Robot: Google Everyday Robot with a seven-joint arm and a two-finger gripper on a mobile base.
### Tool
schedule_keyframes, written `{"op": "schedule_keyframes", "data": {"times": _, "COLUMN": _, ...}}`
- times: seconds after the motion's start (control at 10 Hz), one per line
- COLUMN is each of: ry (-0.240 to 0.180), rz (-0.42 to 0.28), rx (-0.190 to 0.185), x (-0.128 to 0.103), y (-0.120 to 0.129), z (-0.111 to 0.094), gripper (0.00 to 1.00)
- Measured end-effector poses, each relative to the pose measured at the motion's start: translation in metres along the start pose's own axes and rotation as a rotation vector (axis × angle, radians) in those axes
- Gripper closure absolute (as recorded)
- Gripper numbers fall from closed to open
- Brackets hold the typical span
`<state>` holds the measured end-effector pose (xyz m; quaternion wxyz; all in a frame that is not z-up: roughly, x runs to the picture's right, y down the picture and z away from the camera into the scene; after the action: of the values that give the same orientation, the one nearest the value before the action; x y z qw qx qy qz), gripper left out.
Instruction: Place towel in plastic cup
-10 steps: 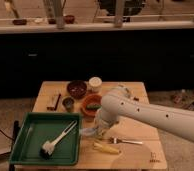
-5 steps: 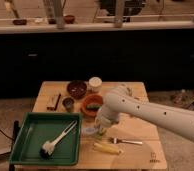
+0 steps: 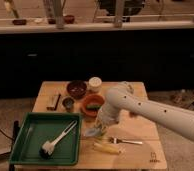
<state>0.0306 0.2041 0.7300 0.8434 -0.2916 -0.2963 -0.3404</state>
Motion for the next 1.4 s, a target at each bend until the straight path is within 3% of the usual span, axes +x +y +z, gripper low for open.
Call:
{"op": "schedule_keyframes", "data": {"times": 0.5, "ry": -0.010, "rz": -0.204, "rx": -0.044, "x": -0.0100, "y": 0.0019, "z": -0.0014, "gripper": 0.99}}
{"op": "schedule_keyframes", "data": {"times": 0.8, "ry": -0.018, "rz": -0.236, "rx": -0.059, "x": -0.0114, "y": 0.0000, "z": 0.0025, "gripper": 0.99}}
{"op": "schedule_keyframes", "data": {"times": 1.1, "ry": -0.012, "rz": -0.225, "rx": -0.059, "x": -0.0074, "y": -0.0024, "z": 0.0054, "gripper": 0.99}}
{"op": "schedule_keyframes", "data": {"times": 1.2, "ry": -0.004, "rz": -0.217, "rx": -0.055, "x": -0.0060, "y": -0.0040, "z": 0.0054, "gripper": 0.94}}
{"op": "schedule_keyframes", "data": {"times": 1.4, "ry": 0.014, "rz": -0.203, "rx": -0.046, "x": -0.0020, "y": -0.0072, "z": 0.0040, "gripper": 0.75}}
